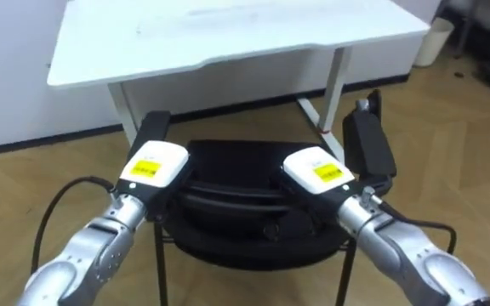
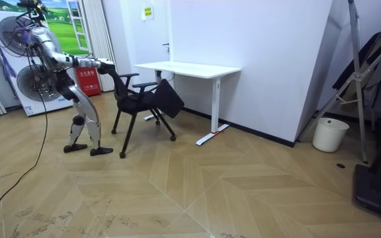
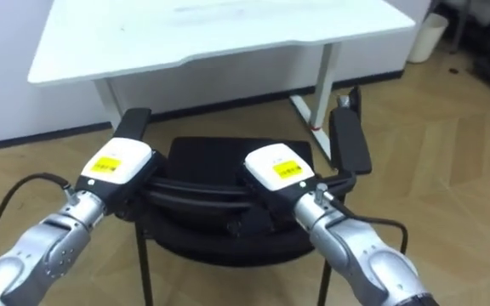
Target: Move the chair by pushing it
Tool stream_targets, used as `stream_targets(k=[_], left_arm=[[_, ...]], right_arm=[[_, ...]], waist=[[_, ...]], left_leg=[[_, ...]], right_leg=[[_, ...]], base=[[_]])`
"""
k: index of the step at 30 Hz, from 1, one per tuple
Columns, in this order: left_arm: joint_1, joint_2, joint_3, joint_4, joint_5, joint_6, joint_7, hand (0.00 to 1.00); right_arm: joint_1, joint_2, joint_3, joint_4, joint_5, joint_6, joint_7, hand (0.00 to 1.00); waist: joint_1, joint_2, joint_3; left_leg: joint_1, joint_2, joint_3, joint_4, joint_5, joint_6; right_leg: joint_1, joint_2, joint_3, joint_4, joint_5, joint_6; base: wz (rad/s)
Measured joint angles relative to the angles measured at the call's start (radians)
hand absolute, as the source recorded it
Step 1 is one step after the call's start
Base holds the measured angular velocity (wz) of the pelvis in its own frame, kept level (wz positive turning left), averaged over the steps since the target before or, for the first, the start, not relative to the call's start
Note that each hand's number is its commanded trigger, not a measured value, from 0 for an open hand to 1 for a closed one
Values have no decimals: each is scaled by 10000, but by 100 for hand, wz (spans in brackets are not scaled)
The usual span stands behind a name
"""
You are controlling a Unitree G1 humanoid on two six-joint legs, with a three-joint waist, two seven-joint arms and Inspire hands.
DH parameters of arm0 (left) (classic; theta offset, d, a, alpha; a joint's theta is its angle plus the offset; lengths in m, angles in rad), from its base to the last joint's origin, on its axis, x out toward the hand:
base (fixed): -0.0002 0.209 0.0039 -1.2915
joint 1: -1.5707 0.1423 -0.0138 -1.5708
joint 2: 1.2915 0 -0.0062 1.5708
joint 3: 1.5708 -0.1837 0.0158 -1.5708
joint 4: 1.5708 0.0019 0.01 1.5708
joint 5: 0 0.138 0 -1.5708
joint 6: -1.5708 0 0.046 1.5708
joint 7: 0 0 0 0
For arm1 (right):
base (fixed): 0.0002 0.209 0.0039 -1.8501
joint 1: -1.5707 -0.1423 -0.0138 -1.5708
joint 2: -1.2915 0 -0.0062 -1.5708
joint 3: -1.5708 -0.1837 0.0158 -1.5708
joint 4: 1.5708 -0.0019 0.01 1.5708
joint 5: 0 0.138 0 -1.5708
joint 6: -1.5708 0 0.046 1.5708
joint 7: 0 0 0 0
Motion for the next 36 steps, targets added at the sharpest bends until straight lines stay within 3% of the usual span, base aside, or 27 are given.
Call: stream_targets(k=[1, 3, 4, 7, 10, 12, 13, 15, 16, 17, 18, 19, 21, 22, 24, 25, 27, 29, 30, 31, 32, 33, 34, 36], left_arm=[[22, 1, -23, 18, -2, 0, 3, 100], [33, -38, -99, 173, 0, -7, 12, 100], [33, -57, -98, 164, 52, -6, 49, 100], [50, -129, -126, 205, 100, 7, 346, 100], [72, -168, -247, 314, 106, 34, 589, 100], [191, -213, -311, 239, 105, 59, 619, 100], [206, -218, -337, 233, 105, 59, 619, 100], [311, -260, -344, 165, 118, 60, 609, 100], [376, -250, -325, 86, 119, 64, 604, 100], [500, -223, -269, -87, 148, 66, 595, 100], [592, -169, -202, -289, 148, 68, 570, 100], [611, -163, -172, -361, 148, 84, 561, 100], [601, -190, -53, -516, 196, 120, 437, 100], [589, -196, 8, -571, 233, 120, 419, 100], [557, -198, 23, -692, 291, 148, 389, 100], [475, -229, 20, -695, 325, 145, 335, 100], [376, -247, 20, -672, 353, 133, 192, 100], [354, -252, 3, -600, 353, 110, 166, 100], [341, -261, -30, -563, 350, 110, 124, 100], [338, -257, -76, -527, 350, 109, 121, 100], [336, -244, -130, -489, 350, 73, 124, 100], [339, -153, -185, -498, 354, 43, 137, 100], [339, -121, -192, -497, 354, 37, 146, 100], [329, -22, -153, -515, 345, -39, 167, 100]], right_arm=[[8, 2, 16, 32, 15, -7, -4, 100], [72, 25, 16, 187, 21, -96, -14, 100], [66, 23, 6, 238, 27, -145, -69, 100], [56, 12, -19, 289, -24, -157, -229, 100], [134, -44, -40, 287, -68, -196, -351, 100], [352, -164, -40, 117, -83, -201, -447, 100], [400, -199, -38, 79, -81, -201, -457, 100], [590, -290, -39, -125, -90, -181, -493, 100], [642, -300, -41, -190, -89, -172, -495, 100], [736, -338, -42, -367, -130, -142, -491, 100], [761, -378, -46, -505, -129, -135, -500, 100], [760, -391, -49, -554, -129, -130, -530, 100], [749, -397, -128, -649, -176, -112, -593, 100], [734, -377, -161, -667, -215, -108, -655, 100], [732, -392, -186, -779, -243, -50, -641, 100], [746, -423, -234, -804, -242, -48, -631, 100], [746, -414, -259, -759, -209, -43, -639, 100], [760, -388, -234, -662, -145, -47, -654, 100], [836, -372, -222, -643, -119, -47, -650, 100], [884, -367, -221, -627, -114, -47, -661, 100], [981, -357, -223, -597, -77, -47, -686, 100], [1042, -303, -222, -532, -57, -50, -716, 100], [1041, -250, -222, -526, -59, -50, -706, 100], [1040, -144, -200, -545, -83, 6, -693, 100]], waist=[[17, -2, 10], [-56, -95, 47], [-45, -193, 61], [55, -314, 134], [-55, -362, 143], [1, -475, 66], [74, -478, 47], [362, -427, -26], [391, -428, -45], [439, -451, -93], [450, -476, -97], [451, -495, -86], [477, -550, -133], [525, -677, -76], [568, -796, -85], [528, -830, -63], [658, -872, -16], [691, -844, 35], [669, -824, 48], [653, -774, 73], [650, -647, 75], [614, -570, 66], [630, -522, 56], [635, -302, 119]], left_leg=[[-183, 85, 1, 518, 232, -34], [-786, 347, 88, 2148, 1377, -84], [-1011, 489, 289, 2516, 1571, -14], [-1613, 479, 533, 2319, 1488, 11], [-2641, 290, 859, 1043, 1500, 46], [-3112, -268, 963, -1386, 1773, 110], [-3112, -417, 1007, -2158, 1975, 119], [-2979, -676, 1061, -4245, 3292, 303], [-2913, -764, 1048, -4547, 3612, 339], [-2704, -846, 1075, -4988, 4253, 420], [-2539, -962, 1102, -5236, 4703, 595], [-2497, -1022, 1123, -5247, 4779, 680], [-2373, -1299, 1361, -4947, 4546, 949], [-2309, -1445, 1526, -4750, 4332, 986], [-2291, -1626, 1626, -4382, 3924, 1111], [-2287, -1659, 1692, -4073, 3598, 1194], [-2103, -1672, 2015, -3735, 3085, 1312], [-1876, -1719, 2061, -3450, 2616, 1411], [-1621, -1774, 2036, -3313, 2337, 1483], [-1511, -1771, 2003, -3245, 2203, 1504], [-1298, -1745, 1854, -3192, 1964, 1532], [-1097, -1658, 1790, -3225, 1776, 1564], [-1035, -1596, 1775, -3244, 1688, 1589], [-788, -1306, 1779, -3279, 1513, 1483]], right_leg=[[148, 4, -65, 41, -117, -6], [770, -63, -382, 33, -477, -139], [937, -92, -434, 8, -594, -206], [1275, -105, -459, -311, -681, -242], [1774, -177, -688, -904, -748, -124], [2008, -372, -732, -1201, -872, 7], [2100, -396, -711, -1280, -879, 19], [2463, -438, -536, -1443, -978, 78], [2555, -438, -500, -1492, -1019, 121], [2701, -452, -364, -1581, -1108, 217], [2838, -524, -304, -1590, -1221, 325], [2879, -577, -264, -1597, -1269, 388], [3050, -856, -87, -1722, -1413, 641], [3212, -1008, 41, -1723, -1468, 743], [3275, -1300, 2, -1432, -1594, 971], [3125, -1500, -26, -739, -1693, 1152], [2561, -1882, 145, 946, -1677, 1312], [2130, -2280, 106, 2526, -1246, 1720], [1908, -2482, 89, 3340, -788, 1757], [1838, -2542, 69, 3671, -501, 1763], [1665, -2529, 82, 4185, 153, 1789], [1484, -2507, 95, 4583, 327, 1823], [1308, -2465, 118, 4755, 150, 1819], [273, -2212, 145, 4681, -623, 1691]], base=[[29], [48], [37], [12], [27], [3], [-12], [-33], [-26], [-14], [-12], [-9], [-13], [-21], [-4], [10], [-14], [-19], [-5], [0], [0], [0], [-8], [-7]])
